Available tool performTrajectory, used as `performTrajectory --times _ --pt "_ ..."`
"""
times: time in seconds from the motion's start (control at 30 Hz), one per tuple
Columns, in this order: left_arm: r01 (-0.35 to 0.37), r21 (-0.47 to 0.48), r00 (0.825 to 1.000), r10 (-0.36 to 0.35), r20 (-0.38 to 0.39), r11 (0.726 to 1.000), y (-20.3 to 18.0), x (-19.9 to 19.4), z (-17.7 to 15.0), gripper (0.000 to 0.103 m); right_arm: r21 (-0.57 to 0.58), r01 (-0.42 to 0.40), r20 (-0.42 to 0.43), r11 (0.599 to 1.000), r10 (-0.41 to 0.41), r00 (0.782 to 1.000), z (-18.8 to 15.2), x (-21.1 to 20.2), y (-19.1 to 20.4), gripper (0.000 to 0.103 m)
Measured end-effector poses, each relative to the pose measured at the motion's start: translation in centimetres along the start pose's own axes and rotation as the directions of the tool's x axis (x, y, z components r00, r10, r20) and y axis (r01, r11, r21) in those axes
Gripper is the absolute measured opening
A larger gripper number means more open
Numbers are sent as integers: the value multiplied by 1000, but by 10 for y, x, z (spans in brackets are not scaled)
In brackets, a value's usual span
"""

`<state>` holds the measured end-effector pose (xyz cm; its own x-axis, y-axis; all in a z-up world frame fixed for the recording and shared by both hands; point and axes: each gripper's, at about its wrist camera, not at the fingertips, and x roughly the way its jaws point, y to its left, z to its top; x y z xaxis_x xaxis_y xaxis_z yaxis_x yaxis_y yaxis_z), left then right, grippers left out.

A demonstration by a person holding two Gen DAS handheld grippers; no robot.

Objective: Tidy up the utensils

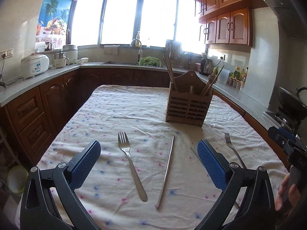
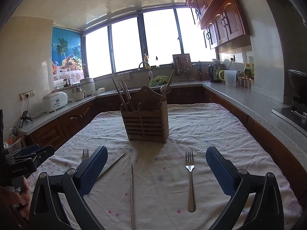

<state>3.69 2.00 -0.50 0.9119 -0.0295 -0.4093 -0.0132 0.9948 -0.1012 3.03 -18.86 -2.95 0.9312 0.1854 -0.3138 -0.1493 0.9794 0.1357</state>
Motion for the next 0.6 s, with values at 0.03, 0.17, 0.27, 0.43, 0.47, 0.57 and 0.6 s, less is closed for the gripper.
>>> performTrajectory --times 0.03,0.17,0.27,0.43,0.47,0.57,0.6 --pt "-9 1 1000 9 19 1000 0 -5 0 103 -4 -4 6 1000 4 1000 0 -3 3 103" --pt "-43 26 995 40 93 999 -3 -20 -7 103 -38 -10 44 999 12 999 -8 -13 14 103" --pt "-58 41 995 54 87 997 -7 -19 -15 103 -65 -2 54 998 5 999 -18 -16 21 103" --pt "-75 47 996 73 49 996 -9 -12 -32 103 -86 13 50 996 -8 999 -34 -17 27 103" --pt "-78 52 996 76 45 996 -9 -12 -34 103 -86 15 53 996 -11 999 -36 -18 26 103" --pt "-89 68 995 87 42 994 -11 -11 -41 103 -86 22 67 996 -17 998 -42 -21 27 103" --pt "-92 72 995 89 43 993 -11 -11 -42 103 -87 25 68 996 -19 998 -44 -22 27 103"
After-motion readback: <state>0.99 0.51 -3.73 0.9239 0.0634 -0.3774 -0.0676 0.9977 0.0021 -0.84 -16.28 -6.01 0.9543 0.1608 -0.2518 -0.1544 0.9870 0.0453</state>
